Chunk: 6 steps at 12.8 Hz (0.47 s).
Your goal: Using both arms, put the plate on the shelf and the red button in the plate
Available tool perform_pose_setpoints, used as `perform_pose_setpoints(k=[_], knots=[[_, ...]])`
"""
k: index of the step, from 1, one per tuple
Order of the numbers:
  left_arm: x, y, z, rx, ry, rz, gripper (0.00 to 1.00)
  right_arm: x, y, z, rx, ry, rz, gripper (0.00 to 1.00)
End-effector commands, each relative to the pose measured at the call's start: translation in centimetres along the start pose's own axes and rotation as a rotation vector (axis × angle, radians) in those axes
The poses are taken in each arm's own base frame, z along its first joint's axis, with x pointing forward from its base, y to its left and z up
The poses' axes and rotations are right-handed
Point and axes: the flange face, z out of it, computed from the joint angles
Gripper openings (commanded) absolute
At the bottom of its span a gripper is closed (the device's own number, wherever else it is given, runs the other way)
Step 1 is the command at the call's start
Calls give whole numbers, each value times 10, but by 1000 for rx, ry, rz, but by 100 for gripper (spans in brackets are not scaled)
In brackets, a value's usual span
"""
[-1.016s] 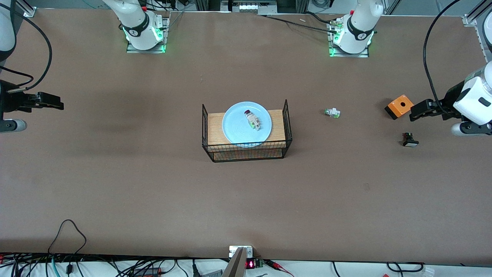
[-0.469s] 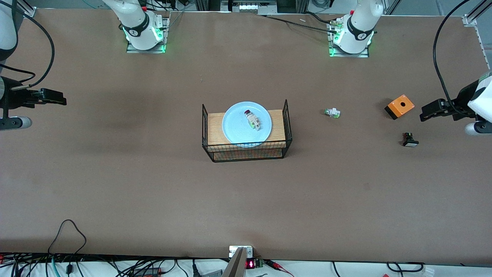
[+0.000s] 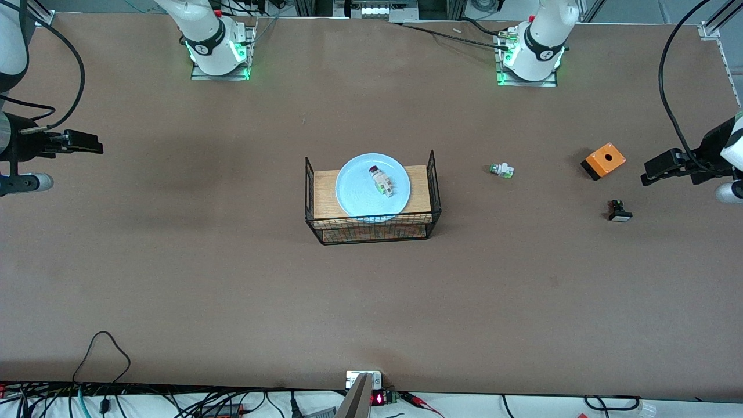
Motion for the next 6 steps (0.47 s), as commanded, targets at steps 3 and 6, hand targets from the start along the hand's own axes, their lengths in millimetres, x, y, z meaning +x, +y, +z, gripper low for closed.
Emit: perform_pose_setpoints(k=[3,6], knots=[[-3,0,-9,-8,9,14,100,-4,-13,8,-12,-44,-26,100],[-4,-5,-7,-9,0,20,100,-4,-18,9,-15,-47,-35,100]])
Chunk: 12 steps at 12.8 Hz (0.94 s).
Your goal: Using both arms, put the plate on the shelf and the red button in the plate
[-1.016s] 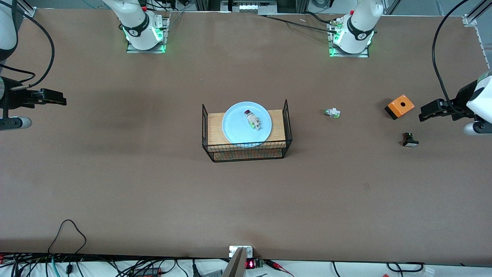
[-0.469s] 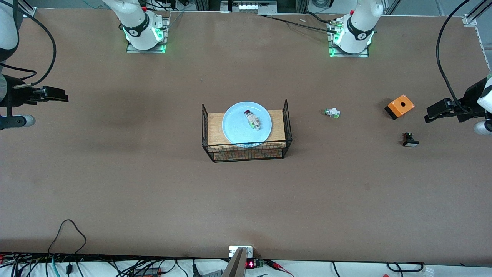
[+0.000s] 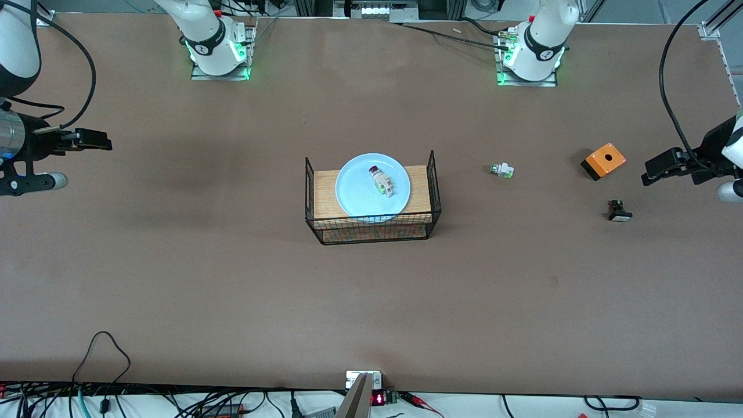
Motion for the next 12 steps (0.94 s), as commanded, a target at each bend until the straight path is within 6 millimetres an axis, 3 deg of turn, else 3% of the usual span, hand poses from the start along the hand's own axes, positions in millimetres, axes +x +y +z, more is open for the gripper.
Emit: perform_pose_setpoints(k=[1,4,7,12], knots=[[-5,-3,-6,-8,3,22,100,-5,-13,0,-21,-14,-25,100],[-1,-2,-6,-9,19,23,100,-19,-17,18,-20,-26,-26,100],[-3,10,-6,-12,18,27,100,-23,-19,21,-23,-17,-28,100],[-8,5,-6,-10,-9,20,100,-35,-23,34,-19,-7,-30,100]])
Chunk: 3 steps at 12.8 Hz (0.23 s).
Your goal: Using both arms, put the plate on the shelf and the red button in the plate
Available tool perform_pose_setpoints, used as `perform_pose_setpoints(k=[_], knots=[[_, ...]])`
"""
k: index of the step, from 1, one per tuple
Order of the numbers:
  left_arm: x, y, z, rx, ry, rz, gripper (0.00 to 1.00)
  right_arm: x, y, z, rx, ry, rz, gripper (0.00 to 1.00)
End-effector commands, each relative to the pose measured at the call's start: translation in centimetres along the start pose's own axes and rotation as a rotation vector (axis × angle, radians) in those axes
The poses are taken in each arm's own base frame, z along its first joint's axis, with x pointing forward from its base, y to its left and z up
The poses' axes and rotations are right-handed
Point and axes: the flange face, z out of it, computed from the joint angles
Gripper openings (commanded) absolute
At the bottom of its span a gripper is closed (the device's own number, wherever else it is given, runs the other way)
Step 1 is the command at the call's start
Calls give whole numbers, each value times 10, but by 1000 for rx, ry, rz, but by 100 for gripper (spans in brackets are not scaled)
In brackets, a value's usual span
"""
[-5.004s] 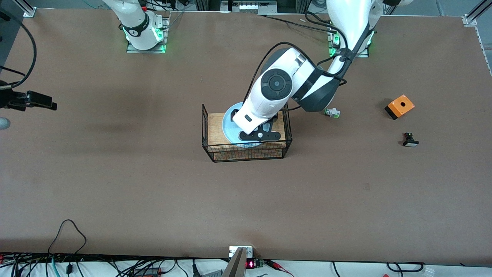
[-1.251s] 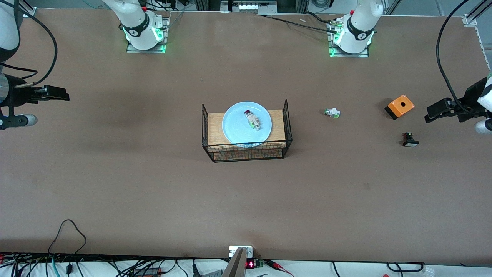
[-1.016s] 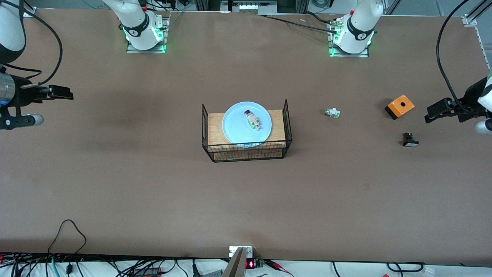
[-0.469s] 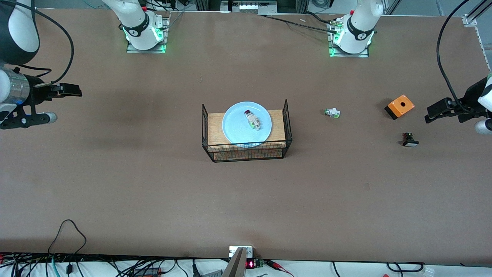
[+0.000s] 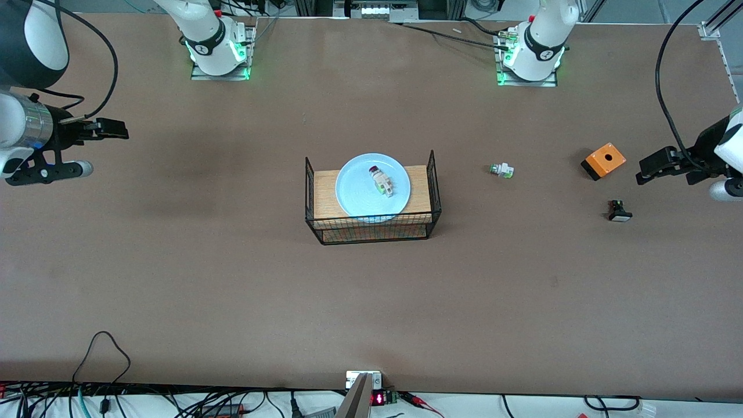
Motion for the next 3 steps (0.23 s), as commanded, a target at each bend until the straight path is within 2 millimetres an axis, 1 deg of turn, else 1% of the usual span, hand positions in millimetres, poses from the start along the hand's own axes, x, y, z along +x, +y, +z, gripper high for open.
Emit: perform_pose_setpoints(k=[1,3], knots=[[-8,0,-6,-3,-6,6,100,-15,-5,3,-15,25,-5,100],[-9,-4,-6,-3,-14,-1,100,-16,-5,1,-13,30,-5,100]])
